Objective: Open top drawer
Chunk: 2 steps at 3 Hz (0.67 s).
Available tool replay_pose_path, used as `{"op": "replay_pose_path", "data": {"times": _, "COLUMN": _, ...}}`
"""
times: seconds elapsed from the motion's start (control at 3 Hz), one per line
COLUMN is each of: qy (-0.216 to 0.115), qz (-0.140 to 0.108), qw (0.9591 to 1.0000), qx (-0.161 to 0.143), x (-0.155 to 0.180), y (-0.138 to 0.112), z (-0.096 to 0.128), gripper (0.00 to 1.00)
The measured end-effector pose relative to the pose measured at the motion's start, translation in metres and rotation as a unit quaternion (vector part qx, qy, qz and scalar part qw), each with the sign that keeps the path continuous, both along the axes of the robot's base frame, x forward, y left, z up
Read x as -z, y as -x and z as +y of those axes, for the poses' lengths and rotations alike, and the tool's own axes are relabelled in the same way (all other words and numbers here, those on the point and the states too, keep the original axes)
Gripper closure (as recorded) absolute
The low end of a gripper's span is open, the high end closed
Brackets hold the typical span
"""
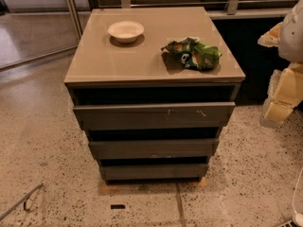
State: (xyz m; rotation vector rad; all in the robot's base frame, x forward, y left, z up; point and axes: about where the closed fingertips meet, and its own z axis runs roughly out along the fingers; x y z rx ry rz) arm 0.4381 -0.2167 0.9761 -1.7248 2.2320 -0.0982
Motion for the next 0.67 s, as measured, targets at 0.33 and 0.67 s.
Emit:
{"op": "replay_pose_path", "data": {"times": 0.33, "qy": -0.005, "qz": -0.004, "qw": 1.0, "qx": -0.004, "x": 0.003, "y": -0.002, "z": 0.002, "gripper": 0.0}}
{"op": "replay_pose_path", "data": {"times": 0.67, "qy": -0.019, "qz": -0.007, "qw": 0.9997, "qx": -0.015, "x": 0.02, "y": -0.008, "z": 0.009, "gripper": 0.0}}
